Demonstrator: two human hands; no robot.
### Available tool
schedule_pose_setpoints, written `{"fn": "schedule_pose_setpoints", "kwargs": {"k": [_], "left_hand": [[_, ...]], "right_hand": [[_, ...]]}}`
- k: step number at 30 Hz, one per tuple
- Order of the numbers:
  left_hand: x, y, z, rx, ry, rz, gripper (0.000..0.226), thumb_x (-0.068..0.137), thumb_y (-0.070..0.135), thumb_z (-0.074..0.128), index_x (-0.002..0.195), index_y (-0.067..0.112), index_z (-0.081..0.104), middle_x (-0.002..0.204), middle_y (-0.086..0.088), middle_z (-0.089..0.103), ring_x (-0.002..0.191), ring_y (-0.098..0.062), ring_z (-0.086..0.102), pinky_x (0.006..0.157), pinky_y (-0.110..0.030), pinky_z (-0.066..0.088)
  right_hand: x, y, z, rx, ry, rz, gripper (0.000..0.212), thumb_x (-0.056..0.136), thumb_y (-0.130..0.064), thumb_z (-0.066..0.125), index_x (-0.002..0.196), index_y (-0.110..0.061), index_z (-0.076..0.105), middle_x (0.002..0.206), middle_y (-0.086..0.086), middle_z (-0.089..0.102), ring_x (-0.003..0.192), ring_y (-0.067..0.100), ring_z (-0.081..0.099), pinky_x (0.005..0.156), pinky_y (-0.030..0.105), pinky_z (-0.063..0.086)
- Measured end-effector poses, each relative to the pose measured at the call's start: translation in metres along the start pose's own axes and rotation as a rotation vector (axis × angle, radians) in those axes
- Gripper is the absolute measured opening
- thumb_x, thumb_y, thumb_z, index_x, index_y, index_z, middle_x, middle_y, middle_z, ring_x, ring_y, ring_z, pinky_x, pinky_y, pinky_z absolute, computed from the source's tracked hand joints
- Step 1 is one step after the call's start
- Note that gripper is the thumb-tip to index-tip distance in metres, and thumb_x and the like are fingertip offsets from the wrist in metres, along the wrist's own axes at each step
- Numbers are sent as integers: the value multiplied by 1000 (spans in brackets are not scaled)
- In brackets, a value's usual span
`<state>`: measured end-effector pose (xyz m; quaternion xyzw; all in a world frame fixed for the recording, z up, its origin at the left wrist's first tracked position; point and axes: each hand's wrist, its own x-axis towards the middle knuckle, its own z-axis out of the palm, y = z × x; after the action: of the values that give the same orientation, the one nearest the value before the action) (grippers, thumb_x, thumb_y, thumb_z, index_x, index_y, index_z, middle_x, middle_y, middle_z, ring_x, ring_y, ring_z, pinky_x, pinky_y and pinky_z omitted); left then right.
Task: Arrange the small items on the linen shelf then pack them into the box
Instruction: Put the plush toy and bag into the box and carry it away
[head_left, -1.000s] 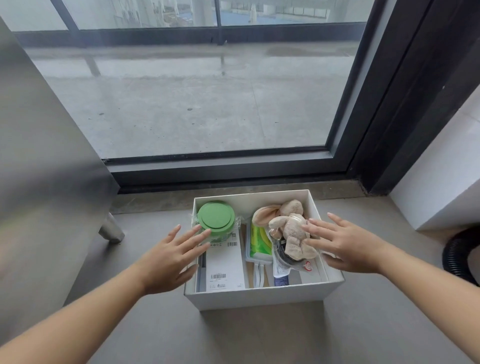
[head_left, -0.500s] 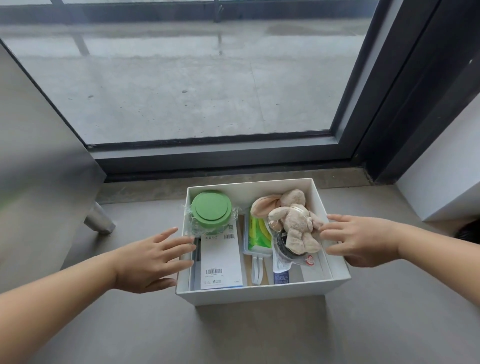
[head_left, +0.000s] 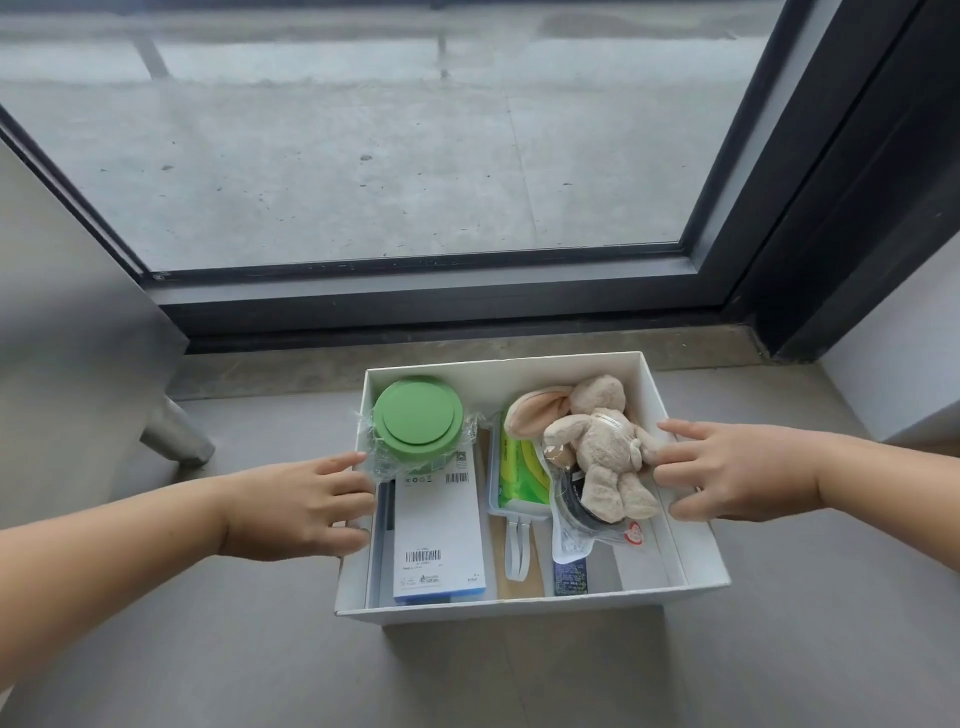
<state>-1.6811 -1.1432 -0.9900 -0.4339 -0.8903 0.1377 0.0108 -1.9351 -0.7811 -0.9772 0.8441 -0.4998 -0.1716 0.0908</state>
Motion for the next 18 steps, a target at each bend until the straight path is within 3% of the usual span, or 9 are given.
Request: {"fn": "schedule_pose_setpoints", "kwargs": {"k": [4, 10, 13, 18], "left_hand": [[3, -7, 5, -15, 61, 31, 36, 93, 7, 33, 77, 19, 63, 75, -2, 60, 70, -24, 58, 83, -40, 48], [9, -12, 5, -92, 59, 101, 24, 89, 10, 44, 71, 16, 59, 68, -2, 52, 61, -24, 51, 67, -31, 48], [12, -13, 4, -84, 63, 118, 20, 85, 11, 50, 66, 17, 54, 64, 0, 47, 57, -21, 45, 62, -28, 46], [14, -13, 4, -52, 2, 140, 21, 75, 15, 66, 65, 19, 48, 63, 2, 43, 56, -19, 42, 61, -26, 44]], "right_hand": [[3, 6, 2, -30, -29, -66, 22, 57, -13, 77, 65, -27, 62, 71, -5, 57, 72, 18, 61, 82, 42, 54], [5, 9, 2, -25, -5, -96, 24, 60, -11, 73, 62, -26, 55, 67, -7, 52, 64, 17, 53, 78, 38, 54], [9, 9, 4, 10, -1, -105, 26, 62, -11, 71, 61, -25, 49, 67, -6, 50, 63, 18, 50, 69, 30, 51], [11, 9, 5, 27, 5, -103, 28, 63, -11, 70, 61, -24, 46, 69, -6, 49, 65, 18, 48, 66, 29, 49]]}}
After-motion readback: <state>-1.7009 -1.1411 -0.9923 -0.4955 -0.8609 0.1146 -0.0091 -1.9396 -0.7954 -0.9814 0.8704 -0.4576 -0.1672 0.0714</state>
